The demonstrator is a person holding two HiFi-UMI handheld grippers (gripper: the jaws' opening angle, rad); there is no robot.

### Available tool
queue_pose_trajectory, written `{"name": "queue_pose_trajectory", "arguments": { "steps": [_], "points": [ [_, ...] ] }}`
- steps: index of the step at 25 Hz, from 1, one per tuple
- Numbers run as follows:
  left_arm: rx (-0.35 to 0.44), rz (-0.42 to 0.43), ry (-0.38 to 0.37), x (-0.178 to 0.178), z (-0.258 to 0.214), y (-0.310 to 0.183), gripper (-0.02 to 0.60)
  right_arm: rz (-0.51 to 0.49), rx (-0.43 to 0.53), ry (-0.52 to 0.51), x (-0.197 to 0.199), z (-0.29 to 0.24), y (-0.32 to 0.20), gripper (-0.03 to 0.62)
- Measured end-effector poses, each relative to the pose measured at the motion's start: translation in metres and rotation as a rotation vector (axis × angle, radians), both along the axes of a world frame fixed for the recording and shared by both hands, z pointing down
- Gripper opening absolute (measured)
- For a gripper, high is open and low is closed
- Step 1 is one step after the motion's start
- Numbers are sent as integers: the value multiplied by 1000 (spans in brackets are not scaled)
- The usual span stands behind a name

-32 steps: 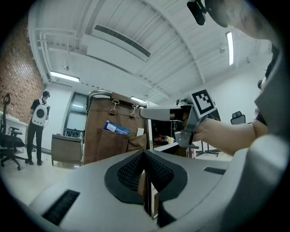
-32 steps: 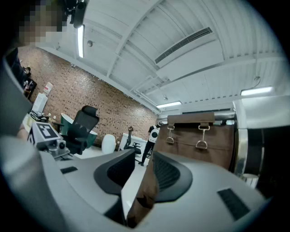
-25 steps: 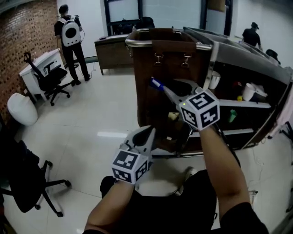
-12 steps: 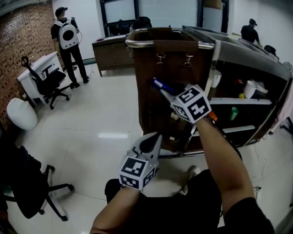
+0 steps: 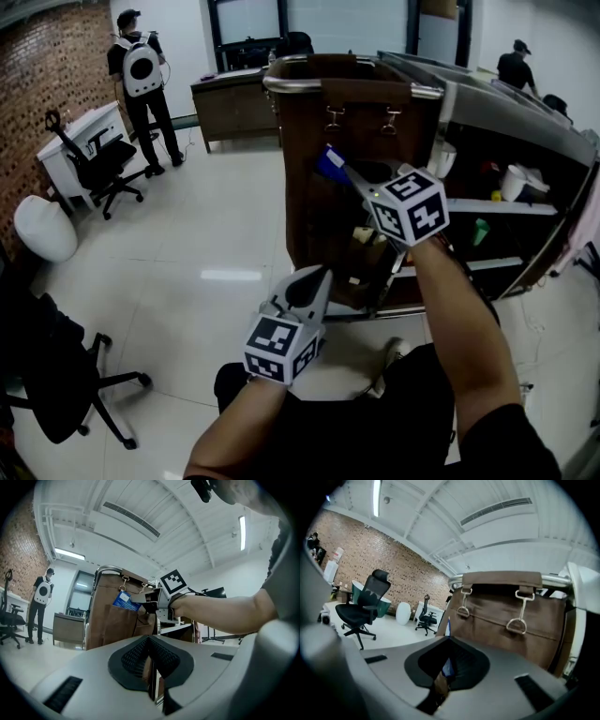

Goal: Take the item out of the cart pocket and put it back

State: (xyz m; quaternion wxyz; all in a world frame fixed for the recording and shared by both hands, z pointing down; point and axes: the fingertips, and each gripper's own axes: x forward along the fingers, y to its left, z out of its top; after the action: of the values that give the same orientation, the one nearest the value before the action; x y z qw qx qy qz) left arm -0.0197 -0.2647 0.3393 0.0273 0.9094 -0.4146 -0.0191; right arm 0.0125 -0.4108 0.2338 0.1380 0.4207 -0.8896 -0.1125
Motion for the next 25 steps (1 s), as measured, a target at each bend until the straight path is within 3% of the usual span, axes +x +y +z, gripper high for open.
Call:
{"name": "queue_pose_trajectory", "arguments": {
  "steps": [13, 25],
  "points": [
    [20, -15, -7, 0, -4, 6, 0, -76, 149, -190, 29, -76, 87, 17],
    [37, -6, -28, 8, -11, 31, 0, -101, 76, -300, 61, -29, 165, 17]
  ]
}}
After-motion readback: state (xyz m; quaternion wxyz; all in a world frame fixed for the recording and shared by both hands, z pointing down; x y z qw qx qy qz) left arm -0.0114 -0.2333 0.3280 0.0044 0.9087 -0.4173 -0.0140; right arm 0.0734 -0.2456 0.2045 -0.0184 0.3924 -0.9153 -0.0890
